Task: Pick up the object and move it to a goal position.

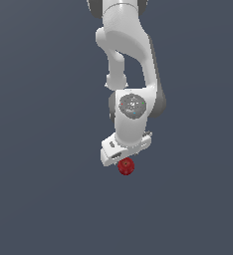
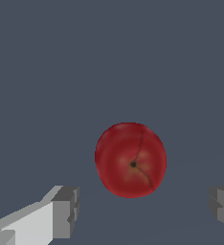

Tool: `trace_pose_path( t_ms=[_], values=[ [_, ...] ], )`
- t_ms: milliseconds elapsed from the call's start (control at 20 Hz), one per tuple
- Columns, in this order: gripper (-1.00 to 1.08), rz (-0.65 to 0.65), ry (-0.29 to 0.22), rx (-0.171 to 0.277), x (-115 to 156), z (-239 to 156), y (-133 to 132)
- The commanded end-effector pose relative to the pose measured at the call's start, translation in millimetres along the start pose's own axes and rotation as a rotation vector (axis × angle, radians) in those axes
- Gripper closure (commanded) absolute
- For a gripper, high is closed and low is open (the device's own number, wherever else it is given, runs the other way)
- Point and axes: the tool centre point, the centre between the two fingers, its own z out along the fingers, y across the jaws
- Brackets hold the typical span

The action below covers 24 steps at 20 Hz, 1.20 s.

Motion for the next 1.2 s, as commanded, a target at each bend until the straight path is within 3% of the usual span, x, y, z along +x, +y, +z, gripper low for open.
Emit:
trace_pose_path(
  t_ms=[0, 600, 1150],
  values=[
    [-0.92, -0.042, -0.002, 0.002, 5, 6, 0],
    [-0.92, -0.089, -0.005, 0.005, 9, 17, -1],
    [-0.92, -0.094, -0.005, 0.005, 8, 64, -2]
  ],
)
